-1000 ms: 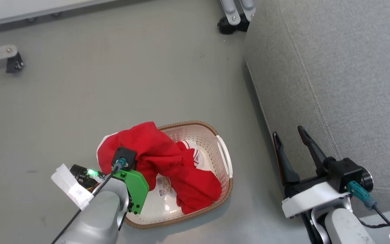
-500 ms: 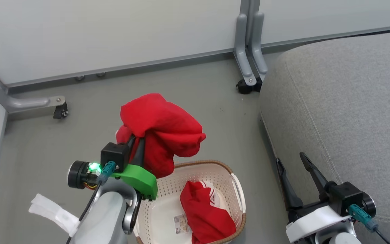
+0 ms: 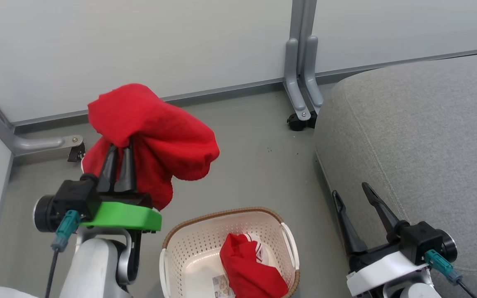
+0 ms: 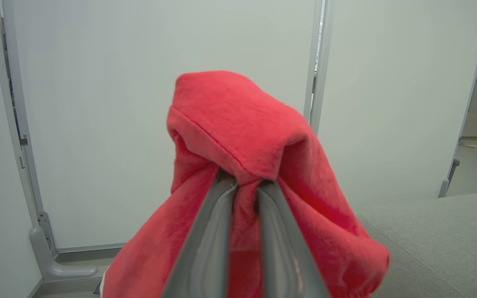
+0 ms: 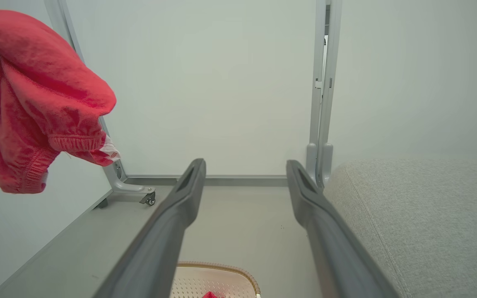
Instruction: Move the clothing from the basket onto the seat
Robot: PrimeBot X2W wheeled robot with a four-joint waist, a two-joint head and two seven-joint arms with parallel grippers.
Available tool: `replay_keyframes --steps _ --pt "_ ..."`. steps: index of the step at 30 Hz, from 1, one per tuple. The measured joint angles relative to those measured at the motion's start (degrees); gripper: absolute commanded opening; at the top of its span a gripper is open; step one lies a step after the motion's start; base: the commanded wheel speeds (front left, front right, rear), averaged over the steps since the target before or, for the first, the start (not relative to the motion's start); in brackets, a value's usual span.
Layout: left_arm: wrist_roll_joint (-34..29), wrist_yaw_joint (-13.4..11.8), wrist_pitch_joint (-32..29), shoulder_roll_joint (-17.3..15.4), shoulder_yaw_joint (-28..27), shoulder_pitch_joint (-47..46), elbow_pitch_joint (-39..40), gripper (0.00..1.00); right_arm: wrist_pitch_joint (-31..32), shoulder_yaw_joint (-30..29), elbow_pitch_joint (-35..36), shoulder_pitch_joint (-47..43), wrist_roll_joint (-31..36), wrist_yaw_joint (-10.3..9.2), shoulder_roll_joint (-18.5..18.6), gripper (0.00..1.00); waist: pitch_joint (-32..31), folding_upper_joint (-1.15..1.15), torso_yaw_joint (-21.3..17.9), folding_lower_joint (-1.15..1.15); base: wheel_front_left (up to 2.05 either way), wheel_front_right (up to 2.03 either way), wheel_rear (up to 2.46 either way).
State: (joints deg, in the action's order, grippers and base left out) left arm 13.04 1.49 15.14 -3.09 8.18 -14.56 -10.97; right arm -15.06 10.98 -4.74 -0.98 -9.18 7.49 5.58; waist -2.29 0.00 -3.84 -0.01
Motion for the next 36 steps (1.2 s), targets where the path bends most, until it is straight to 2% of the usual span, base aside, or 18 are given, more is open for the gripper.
replay_keyframes --steps 4,8,14,24,36 --pt "-0.1 1.5 0.0 0.1 -1.0 0.6 3.1 0.0 0.0 0.4 0.6 0.1 0.1 0.0 0.0 1.0 0.1 0.0 -0.3 0.0 0.0 0.0 0.0" --pt "0.7 1.9 0.0 0.2 -0.2 1.0 7.5 0.0 0.0 0.4 1.0 0.1 0.1 0.0 -0.1 1.0 0.0 0.0 -0.4 0.0 0.0 0.0 0.0" --pt "2.5 2.1 0.0 0.2 4.4 1.1 12.7 0.0 0.0 0.1 1.5 -0.5 0.1 0.0 0.1 1.0 -0.2 0.0 -0.3 0.0 0.0 0.0 0.0" --pt "3.3 3.6 0.0 0.3 13.5 1.5 12.2 0.0 0.0 0.4 1.9 -1.1 0.2 0.0 0.0 1.0 -0.2 0.0 -0.2 0.0 0.0 0.0 0.0" --pt "4.6 3.6 0.0 0.3 15.3 1.6 12.7 0.0 0.0 0.3 1.9 -1.3 0.2 0.0 0.3 1.0 -0.4 0.0 -0.5 0.0 0.0 0.0 0.0"
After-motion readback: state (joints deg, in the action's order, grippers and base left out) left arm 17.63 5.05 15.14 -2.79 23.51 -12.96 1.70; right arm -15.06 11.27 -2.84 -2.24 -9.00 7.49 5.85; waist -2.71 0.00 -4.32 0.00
